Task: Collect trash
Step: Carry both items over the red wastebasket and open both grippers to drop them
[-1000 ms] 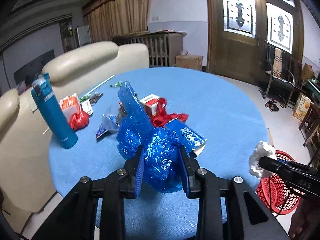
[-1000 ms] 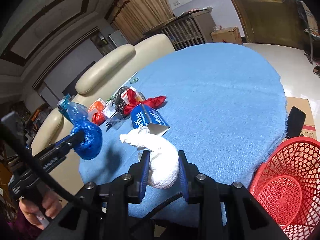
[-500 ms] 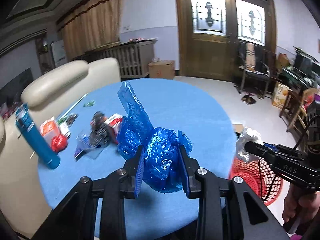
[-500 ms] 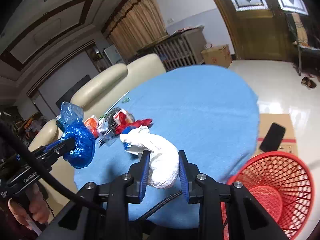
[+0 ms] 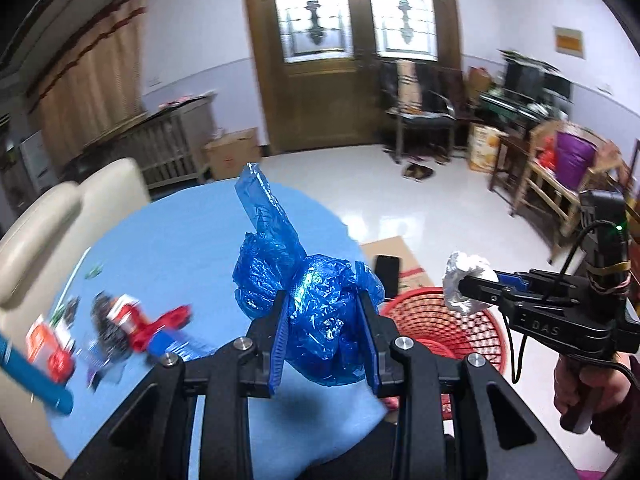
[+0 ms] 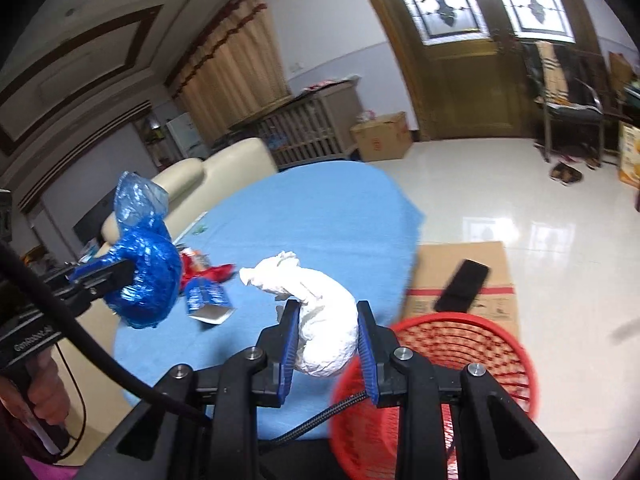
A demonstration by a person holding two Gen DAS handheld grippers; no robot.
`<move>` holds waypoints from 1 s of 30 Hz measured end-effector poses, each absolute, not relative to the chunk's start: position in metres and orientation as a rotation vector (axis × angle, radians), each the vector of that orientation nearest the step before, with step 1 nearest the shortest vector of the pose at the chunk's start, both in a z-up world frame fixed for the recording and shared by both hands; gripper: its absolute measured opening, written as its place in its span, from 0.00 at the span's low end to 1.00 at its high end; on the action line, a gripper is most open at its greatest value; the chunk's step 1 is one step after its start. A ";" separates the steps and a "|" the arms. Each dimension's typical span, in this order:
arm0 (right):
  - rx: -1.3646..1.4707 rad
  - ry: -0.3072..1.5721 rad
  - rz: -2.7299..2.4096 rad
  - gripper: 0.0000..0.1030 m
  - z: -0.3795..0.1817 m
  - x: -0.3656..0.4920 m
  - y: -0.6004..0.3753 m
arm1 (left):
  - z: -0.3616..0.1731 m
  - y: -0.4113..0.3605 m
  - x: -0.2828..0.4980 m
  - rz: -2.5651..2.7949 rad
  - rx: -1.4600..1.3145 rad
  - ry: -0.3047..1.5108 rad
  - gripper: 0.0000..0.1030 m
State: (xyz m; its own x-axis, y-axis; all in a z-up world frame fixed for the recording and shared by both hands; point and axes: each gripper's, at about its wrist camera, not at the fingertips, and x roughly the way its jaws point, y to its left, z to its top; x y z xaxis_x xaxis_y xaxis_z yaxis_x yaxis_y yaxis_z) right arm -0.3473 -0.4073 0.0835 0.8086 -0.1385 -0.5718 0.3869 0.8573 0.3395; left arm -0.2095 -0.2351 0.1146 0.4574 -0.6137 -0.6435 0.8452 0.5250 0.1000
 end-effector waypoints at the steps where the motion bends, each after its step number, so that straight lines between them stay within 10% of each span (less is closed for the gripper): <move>1: 0.466 0.571 -0.306 0.29 0.082 -0.352 -0.413 | 0.113 -0.245 -0.213 -0.963 0.458 0.599 0.33; 23: 0.697 0.685 -0.391 0.32 0.016 -0.404 -0.476 | 0.021 -0.350 -0.238 -1.181 0.590 0.878 0.46; 25: 0.708 0.685 -0.386 0.37 0.013 -0.403 -0.475 | 0.022 -0.345 -0.236 -1.182 0.565 0.890 0.56; 27: 0.709 0.675 -0.392 0.68 0.012 -0.402 -0.474 | 0.025 -0.340 -0.234 -1.178 0.546 0.879 0.60; 30: 0.680 0.644 -0.394 0.69 0.019 -0.401 -0.468 | 0.028 -0.333 -0.232 -1.163 0.538 0.866 0.60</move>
